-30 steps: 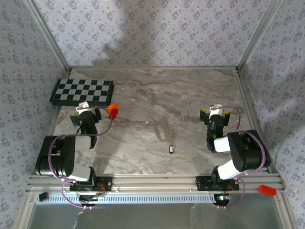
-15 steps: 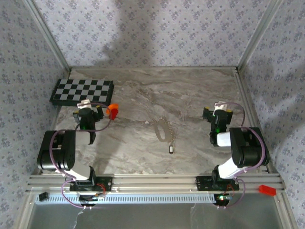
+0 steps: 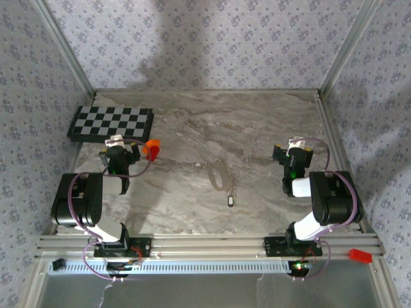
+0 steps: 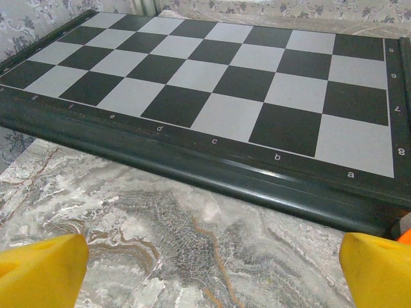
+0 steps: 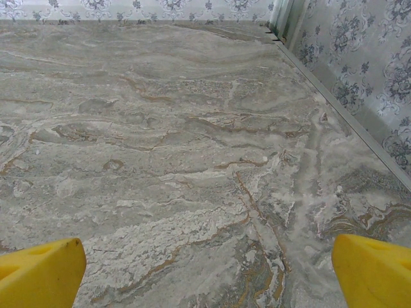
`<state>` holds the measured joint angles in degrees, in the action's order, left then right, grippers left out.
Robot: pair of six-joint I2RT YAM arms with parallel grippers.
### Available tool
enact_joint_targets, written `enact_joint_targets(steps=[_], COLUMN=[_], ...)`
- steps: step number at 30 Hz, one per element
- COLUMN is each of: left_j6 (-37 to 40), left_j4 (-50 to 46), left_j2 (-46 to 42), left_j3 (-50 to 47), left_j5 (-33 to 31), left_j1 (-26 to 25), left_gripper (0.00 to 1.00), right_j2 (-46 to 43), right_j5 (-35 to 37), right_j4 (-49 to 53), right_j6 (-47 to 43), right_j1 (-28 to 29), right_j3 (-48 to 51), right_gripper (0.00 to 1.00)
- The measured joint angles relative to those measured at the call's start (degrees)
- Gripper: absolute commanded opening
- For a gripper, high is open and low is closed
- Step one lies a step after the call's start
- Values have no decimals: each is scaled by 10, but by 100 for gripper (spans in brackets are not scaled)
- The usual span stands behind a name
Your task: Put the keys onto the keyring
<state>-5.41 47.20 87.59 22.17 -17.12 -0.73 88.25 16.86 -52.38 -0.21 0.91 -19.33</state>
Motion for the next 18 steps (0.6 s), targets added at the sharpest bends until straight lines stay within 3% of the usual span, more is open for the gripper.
enact_joint_targets(steps=[18], left_j6=[11], left_j4=[2], left_j2=[0], left_j3=[0], left_j5=[0], left_j1=[-10], left_gripper=[100], right_j2=[0], right_j5=[0], right_j4=[0], right_j6=[0], right_j1=[2], right_j3=[0], right_gripper=[100])
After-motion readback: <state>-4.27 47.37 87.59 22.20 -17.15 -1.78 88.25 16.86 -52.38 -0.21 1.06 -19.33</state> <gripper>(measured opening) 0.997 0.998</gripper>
